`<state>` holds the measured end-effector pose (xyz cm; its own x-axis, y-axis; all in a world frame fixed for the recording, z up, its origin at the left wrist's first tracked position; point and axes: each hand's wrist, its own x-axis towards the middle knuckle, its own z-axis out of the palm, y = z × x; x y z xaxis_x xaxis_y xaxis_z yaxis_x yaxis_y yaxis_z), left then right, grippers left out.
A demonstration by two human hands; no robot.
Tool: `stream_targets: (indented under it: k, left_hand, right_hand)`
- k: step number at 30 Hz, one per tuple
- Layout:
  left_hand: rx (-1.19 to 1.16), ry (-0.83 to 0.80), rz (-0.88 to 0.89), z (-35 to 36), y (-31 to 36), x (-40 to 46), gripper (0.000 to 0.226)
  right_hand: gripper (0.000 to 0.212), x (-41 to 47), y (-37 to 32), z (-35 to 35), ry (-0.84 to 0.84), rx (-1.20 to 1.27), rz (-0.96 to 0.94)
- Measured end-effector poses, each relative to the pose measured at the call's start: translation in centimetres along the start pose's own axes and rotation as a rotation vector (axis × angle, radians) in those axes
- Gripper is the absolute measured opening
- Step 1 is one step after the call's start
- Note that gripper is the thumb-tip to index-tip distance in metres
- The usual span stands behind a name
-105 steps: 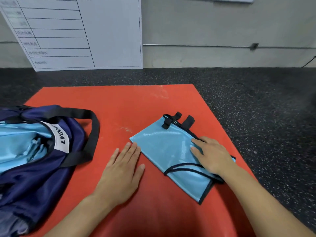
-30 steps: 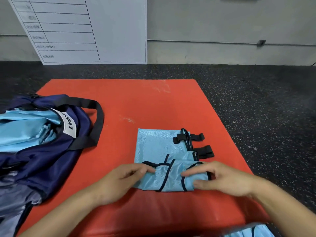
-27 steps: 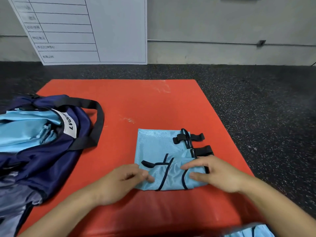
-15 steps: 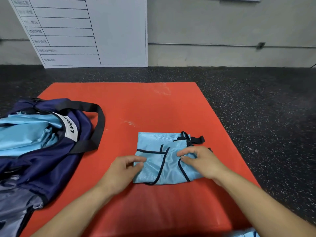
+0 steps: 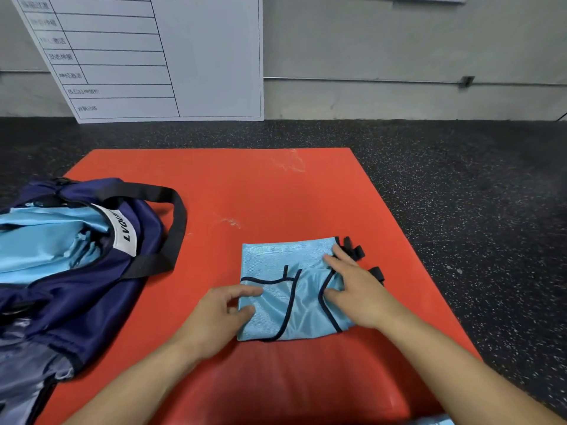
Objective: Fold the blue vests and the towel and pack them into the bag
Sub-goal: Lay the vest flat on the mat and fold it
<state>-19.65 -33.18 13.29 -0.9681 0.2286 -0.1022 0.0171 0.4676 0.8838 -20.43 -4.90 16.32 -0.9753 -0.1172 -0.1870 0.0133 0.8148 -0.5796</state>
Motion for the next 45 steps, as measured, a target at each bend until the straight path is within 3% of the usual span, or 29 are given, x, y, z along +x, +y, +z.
stream_targets:
  k: [11, 18, 21, 26, 29, 32, 42, 45]
  left_hand:
    - [-0.063, 0.052, 0.025, 0.0, 0.6, 1.2, 0.042]
    - [0.03, 0.04, 0.033, -0.6, -0.2, 3.4, 0.054]
    - [0.196, 0.066, 0.063, -0.5, -0.4, 3.7, 0.054]
    - [0.766, 0.265, 0.261, 0.8, 1.3, 2.6, 0.044]
    - [0.798, 0.122, 0.414, 2.3, 1.5, 2.3, 0.057]
    - [0.853, -0.022, 0.391, 3.3, 0.3, 2.0, 0.066]
    - [0.903, -0.025, 0.369, 3.8, -1.0, 2.1, 0.065]
    - [0.886, -0.047, 0.359, 3.6, -0.8, 2.0, 0.066]
  right_hand:
    - [0.076, 1.3, -0.5, -1.6, 0.082, 0.018, -0.018]
    - [0.077, 3.9, -0.4, -1.8, 0.13, 0.021, -0.052]
    - [0.078, 4.8, -0.4, -1.3, 0.158, -0.024, -0.095]
    - [0.058, 5.5, -0.3, -1.6, 0.3, -0.033, -0.111]
    - [0.038, 6.0, 0.4, -2.3, 0.392, 0.028, -0.122]
    - [0.035, 6.0, 2.0, -2.2, 0.361, 0.062, -0.033]
    - [0.019, 5.7, 0.3, -1.6, 0.336, -0.054, 0.042]
    - [0.004, 6.1, 0.0, -1.2, 0.382, -0.139, 0.077]
